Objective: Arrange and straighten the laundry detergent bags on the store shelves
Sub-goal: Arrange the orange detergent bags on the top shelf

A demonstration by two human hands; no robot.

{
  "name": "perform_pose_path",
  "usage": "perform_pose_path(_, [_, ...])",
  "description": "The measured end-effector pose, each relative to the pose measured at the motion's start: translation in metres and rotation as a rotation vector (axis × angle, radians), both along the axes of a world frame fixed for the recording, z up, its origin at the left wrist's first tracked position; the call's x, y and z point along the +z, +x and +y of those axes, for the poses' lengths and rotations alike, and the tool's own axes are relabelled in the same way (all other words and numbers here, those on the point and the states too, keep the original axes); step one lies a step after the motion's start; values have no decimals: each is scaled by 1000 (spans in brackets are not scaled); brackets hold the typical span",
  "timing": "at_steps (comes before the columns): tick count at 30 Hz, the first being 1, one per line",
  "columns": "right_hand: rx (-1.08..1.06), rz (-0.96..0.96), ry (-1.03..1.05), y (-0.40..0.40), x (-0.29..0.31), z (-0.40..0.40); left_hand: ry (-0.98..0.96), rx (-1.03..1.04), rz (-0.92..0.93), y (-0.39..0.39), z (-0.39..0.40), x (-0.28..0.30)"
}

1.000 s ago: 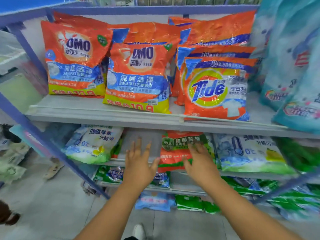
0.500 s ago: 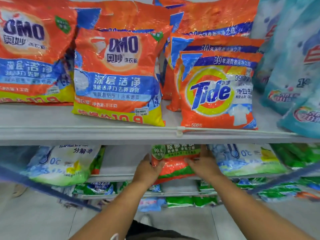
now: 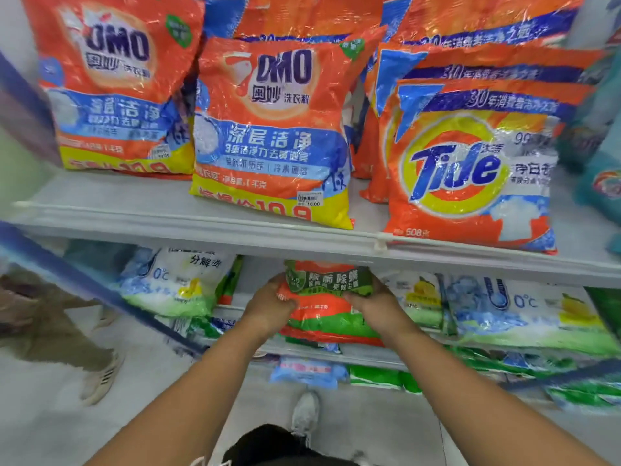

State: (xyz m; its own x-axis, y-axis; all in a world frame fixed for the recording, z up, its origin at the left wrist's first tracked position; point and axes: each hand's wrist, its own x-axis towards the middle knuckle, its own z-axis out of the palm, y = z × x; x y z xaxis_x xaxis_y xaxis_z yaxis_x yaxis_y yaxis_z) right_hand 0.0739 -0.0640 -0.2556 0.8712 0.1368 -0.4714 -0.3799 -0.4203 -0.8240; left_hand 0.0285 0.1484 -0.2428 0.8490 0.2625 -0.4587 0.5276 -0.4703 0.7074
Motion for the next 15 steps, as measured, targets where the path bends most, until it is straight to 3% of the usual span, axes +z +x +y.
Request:
perform_pose_path(5, [23, -73, -50, -8, 3, 46, 135, 49, -55, -13, 41, 8])
perform_pose_path(8, [-14, -109, -169, -13, 2, 71, 275, -30, -105, -13, 66, 3])
perform_pose_path(11, [17, -166, -510, -14, 3, 92, 419, -145, -229, -11, 102, -8])
perform_pose_path(15, [-1, -297, -774, -20, 10, 148, 533, -5, -363, -13, 177, -13])
